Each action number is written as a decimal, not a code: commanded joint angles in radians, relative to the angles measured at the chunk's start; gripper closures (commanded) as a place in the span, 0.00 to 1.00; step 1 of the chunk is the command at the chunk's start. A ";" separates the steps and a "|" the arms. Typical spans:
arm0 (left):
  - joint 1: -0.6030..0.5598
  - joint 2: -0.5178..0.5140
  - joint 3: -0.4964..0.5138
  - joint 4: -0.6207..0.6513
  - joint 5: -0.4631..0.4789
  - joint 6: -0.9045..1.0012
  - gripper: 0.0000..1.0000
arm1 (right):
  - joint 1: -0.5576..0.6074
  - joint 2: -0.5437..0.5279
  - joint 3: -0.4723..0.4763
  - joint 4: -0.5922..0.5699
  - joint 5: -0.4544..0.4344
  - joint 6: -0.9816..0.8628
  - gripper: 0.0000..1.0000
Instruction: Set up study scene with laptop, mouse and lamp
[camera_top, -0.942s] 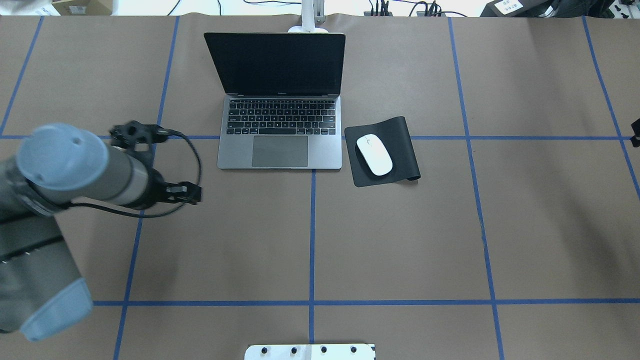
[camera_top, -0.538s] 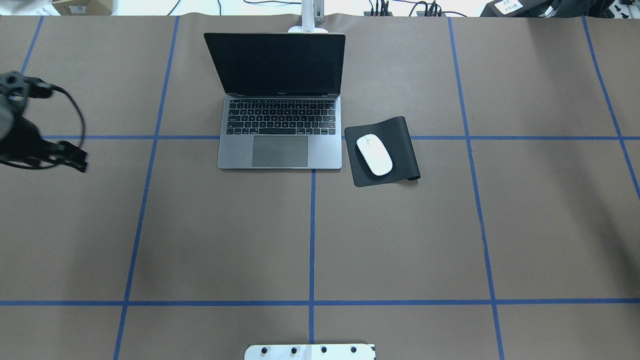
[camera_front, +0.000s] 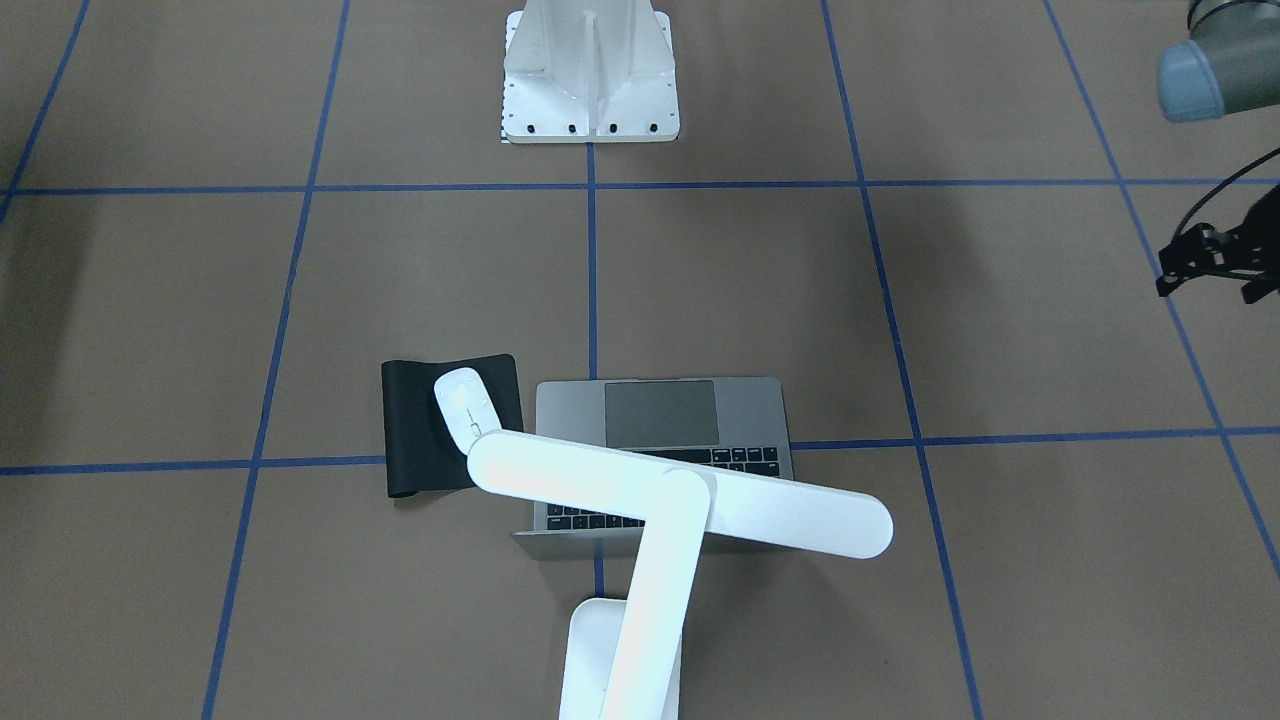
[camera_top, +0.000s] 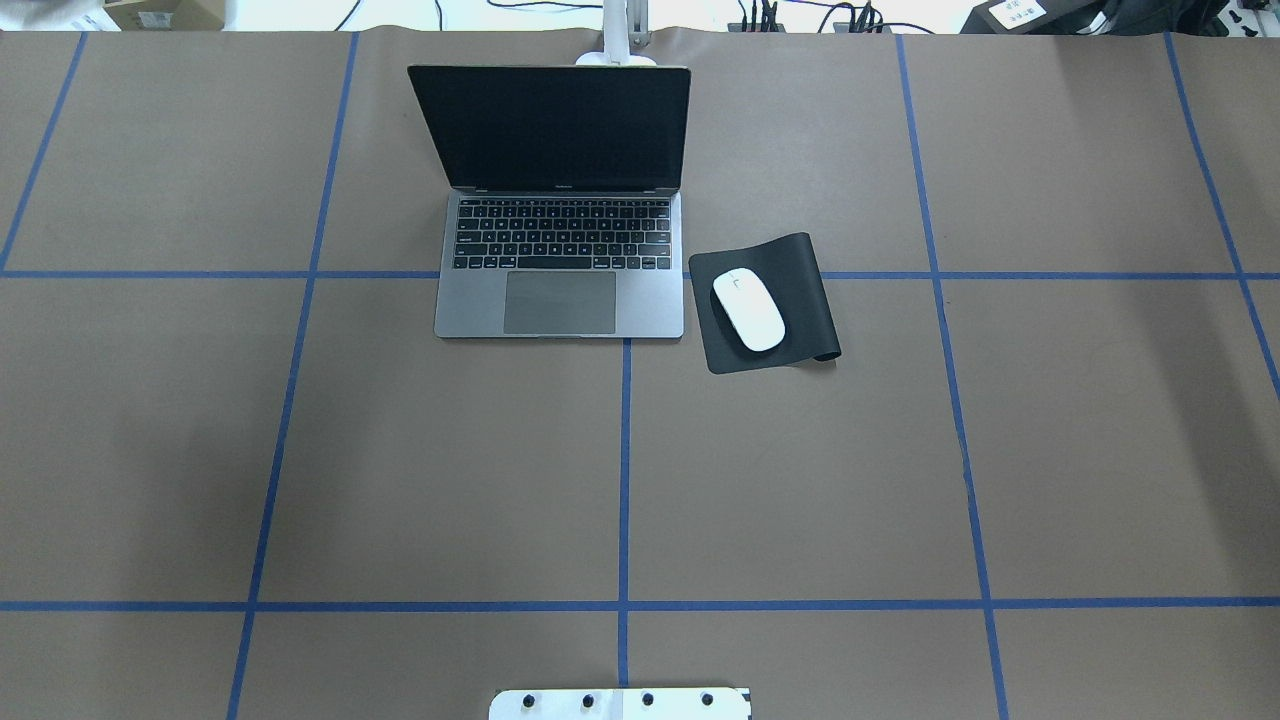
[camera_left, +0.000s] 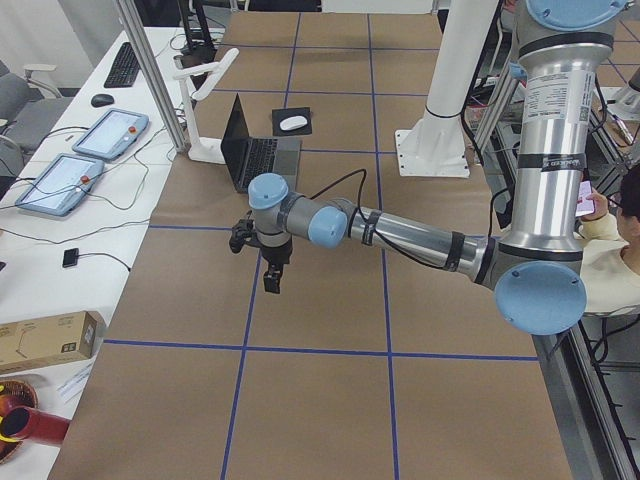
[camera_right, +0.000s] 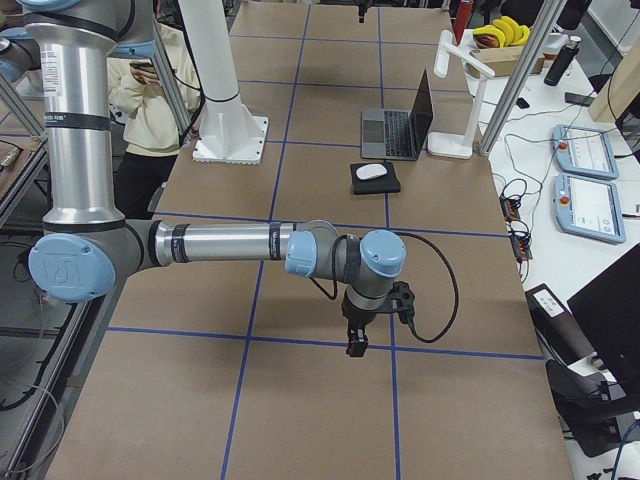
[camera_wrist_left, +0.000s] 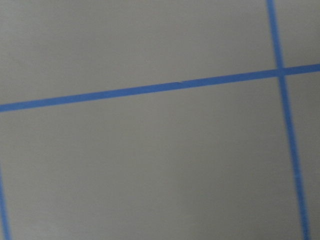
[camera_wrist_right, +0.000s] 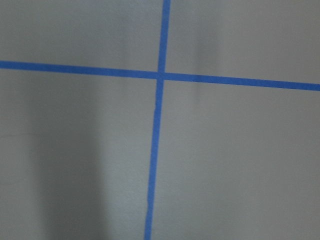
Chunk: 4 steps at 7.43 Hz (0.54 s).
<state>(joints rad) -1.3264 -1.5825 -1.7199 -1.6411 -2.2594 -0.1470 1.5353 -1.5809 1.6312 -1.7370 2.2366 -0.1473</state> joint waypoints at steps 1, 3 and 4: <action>-0.173 0.002 0.156 0.000 -0.063 0.293 0.00 | 0.014 -0.014 -0.004 0.013 -0.005 -0.044 0.00; -0.296 0.015 0.238 0.001 -0.066 0.476 0.00 | 0.019 -0.011 0.001 0.016 -0.005 -0.045 0.00; -0.328 0.031 0.229 -0.002 -0.109 0.480 0.00 | 0.019 -0.013 -0.002 0.014 -0.005 -0.044 0.00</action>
<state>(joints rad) -1.5970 -1.5664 -1.5022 -1.6413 -2.3320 0.2852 1.5526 -1.5934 1.6303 -1.7224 2.2320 -0.1912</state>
